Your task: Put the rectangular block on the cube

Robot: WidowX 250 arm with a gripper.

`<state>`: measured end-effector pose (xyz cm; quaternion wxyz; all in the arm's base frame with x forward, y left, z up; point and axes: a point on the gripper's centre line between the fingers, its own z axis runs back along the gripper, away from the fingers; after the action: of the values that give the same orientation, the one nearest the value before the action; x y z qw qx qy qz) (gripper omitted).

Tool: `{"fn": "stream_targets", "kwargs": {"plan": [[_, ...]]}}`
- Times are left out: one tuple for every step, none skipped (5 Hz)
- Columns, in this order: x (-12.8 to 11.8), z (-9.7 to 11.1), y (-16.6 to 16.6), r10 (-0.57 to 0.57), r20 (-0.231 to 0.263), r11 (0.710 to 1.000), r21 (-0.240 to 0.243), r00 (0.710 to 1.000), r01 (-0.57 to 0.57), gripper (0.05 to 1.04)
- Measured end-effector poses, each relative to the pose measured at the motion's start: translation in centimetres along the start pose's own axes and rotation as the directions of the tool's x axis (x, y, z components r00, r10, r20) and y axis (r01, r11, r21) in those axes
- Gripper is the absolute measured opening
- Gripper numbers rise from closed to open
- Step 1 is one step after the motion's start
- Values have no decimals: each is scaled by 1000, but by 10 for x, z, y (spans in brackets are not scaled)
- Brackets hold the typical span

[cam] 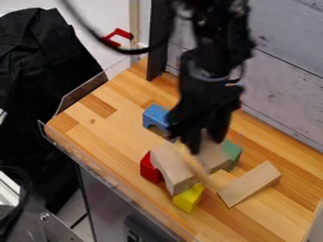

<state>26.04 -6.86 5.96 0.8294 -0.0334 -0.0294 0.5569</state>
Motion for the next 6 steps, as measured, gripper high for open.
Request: {"fn": "stream_targets", "kwargs": {"plan": [[-4, -4, -19, 26, 8, 999, 19, 1000, -26, 505], [-8, -12, -33, 104, -3, 994, 23, 995, -104, 505], [-11, -23, -44, 147, -26, 989, 21, 989, -146, 505], [-11, -32, -51, 208, -37, 978, 15, 977, -208, 505], [-10, -40, -56, 254, -37, 967, 10, 967, -254, 505], [-7, -45, -56, 287, -34, 958, 17, 957, -286, 505]]}}
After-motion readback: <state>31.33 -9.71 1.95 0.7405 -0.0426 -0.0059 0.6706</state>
